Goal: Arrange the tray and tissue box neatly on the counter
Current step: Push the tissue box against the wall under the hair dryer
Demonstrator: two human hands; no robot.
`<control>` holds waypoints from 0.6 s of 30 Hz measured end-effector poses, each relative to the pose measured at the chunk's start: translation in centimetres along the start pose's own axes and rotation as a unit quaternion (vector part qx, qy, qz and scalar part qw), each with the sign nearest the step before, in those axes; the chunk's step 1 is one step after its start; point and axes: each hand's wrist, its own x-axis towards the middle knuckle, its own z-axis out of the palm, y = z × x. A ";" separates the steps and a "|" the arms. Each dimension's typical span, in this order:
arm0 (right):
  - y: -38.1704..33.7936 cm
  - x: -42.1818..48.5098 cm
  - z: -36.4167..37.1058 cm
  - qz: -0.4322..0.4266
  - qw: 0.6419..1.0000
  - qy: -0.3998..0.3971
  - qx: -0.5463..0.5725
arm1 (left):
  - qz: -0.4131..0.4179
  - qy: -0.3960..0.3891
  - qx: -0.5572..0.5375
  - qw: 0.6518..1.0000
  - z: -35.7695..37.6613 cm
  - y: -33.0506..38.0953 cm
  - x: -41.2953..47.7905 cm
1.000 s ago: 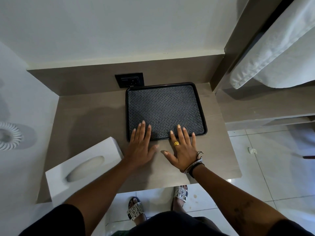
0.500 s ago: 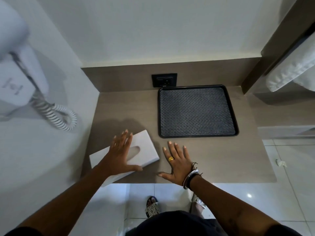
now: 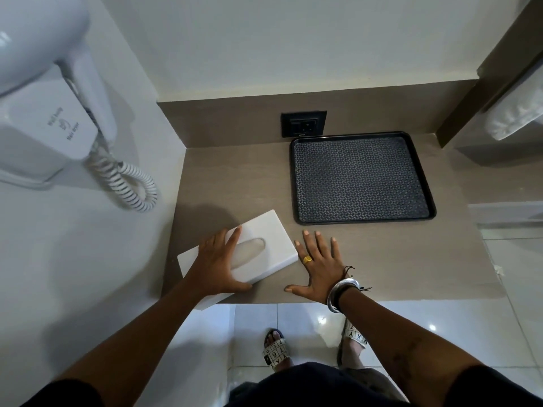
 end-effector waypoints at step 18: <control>-0.3 0.8 -0.1 -0.028 0.999 -0.004 -0.020 | -0.322 0.168 -0.087 0.928 -4.2 -1.5 6.4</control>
